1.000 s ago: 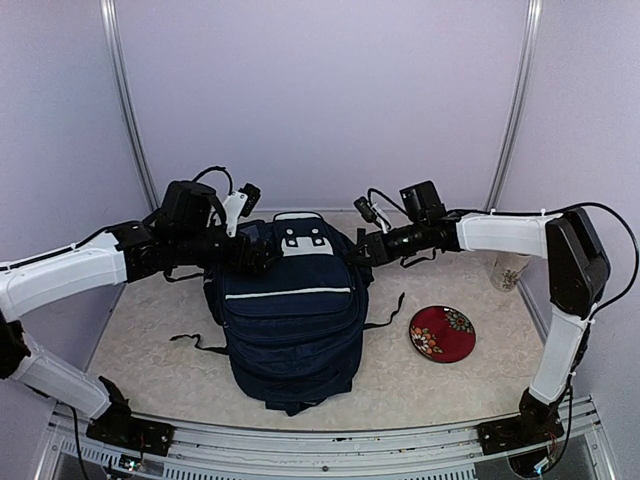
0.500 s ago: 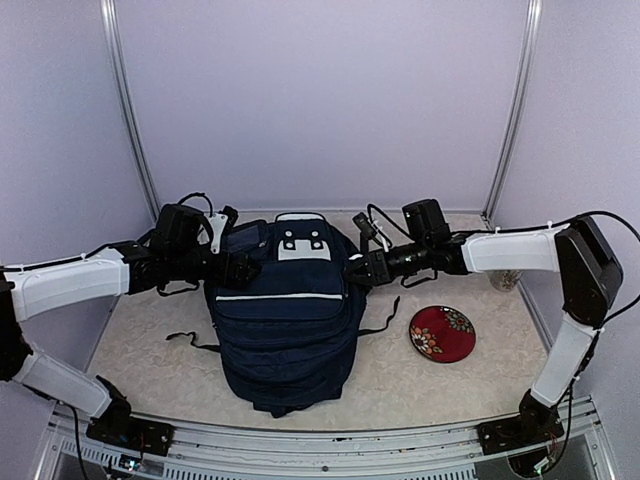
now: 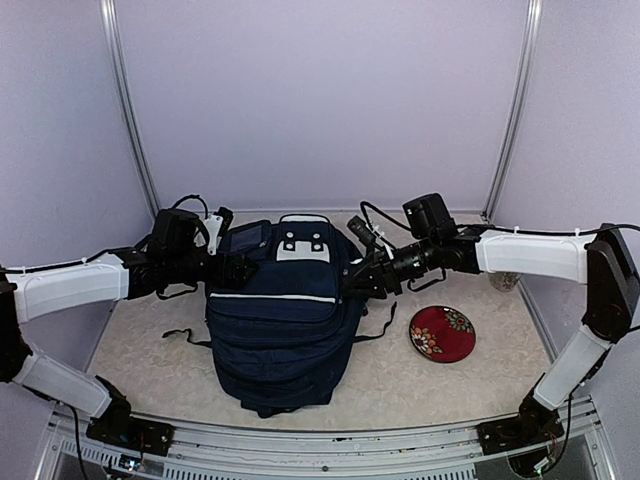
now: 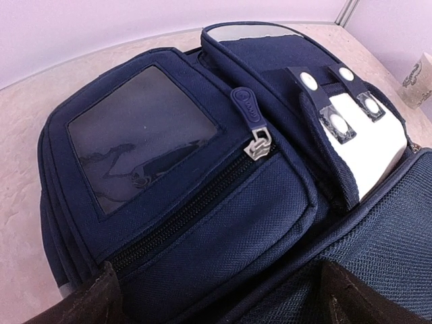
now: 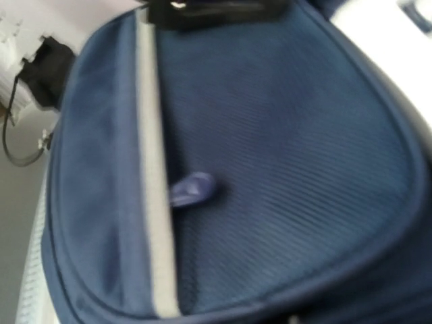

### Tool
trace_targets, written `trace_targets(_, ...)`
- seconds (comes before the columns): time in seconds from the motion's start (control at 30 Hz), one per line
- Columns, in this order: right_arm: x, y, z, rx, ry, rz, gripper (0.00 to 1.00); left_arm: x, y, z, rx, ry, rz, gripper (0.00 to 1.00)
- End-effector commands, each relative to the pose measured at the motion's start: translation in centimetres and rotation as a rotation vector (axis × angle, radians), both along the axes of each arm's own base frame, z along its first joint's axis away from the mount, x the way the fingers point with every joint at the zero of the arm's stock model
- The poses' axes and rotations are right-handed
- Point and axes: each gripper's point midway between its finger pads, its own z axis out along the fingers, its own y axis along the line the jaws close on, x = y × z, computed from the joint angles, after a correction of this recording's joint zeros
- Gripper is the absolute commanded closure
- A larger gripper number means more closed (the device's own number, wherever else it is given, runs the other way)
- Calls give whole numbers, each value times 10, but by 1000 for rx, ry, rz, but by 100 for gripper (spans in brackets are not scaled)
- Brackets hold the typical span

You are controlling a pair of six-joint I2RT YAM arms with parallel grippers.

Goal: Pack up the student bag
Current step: Hold the student bag at the center of the board, then grab the upper front pocket of the student bag.

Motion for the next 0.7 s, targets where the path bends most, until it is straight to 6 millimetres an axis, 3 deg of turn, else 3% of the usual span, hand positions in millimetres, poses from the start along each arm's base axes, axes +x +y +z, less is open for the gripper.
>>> trace_targets(0.0, -8, -2, 15, 27, -210, 141, 51, -5, 29, -39, 133, 88, 67, 1)
trace_targets(0.2, 23, -11, -10, -24, -261, 135, 39, -7, 30, -37, 140, 85, 62, 1)
trace_targets(0.4, 7, -3, -12, 43, -334, 170, 35, -9, 30, -38, 134, 83, 51, 1)
trace_targets(0.67, 15, 7, -31, -37, -408, 140, 36, -9, 26, -36, 130, 81, 36, 1)
